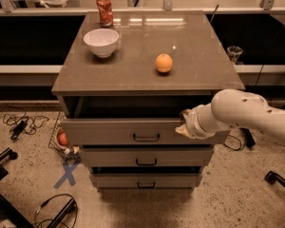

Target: Open top drawer

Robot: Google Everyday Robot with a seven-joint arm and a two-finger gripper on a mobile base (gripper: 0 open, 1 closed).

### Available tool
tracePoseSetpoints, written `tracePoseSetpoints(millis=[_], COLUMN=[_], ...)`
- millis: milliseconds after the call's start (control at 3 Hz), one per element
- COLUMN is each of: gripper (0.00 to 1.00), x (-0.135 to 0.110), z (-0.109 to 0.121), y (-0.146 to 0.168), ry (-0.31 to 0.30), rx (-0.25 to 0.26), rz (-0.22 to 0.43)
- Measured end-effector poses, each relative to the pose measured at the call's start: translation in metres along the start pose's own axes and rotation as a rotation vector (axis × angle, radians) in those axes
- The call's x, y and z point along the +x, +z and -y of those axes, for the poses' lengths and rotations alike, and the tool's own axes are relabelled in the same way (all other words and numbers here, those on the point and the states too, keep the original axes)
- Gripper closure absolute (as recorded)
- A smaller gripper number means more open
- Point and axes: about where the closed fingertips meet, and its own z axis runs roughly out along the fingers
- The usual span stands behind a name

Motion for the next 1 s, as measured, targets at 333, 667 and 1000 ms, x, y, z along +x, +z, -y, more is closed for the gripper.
tracePoseSetpoints(millis=[333,667,1000], gripper=[0.3,0.0,0.0], x=[-0.0001,-0.0005,-0.0006], z=[-0.0001,-0.0006,-0.0007], y=[0.0001,0.0005,0.0005], ry=[0.0,-0.001,-0.001], rx=[0.0,-0.001,-0.002], rz=[0.0,0.0,0.0])
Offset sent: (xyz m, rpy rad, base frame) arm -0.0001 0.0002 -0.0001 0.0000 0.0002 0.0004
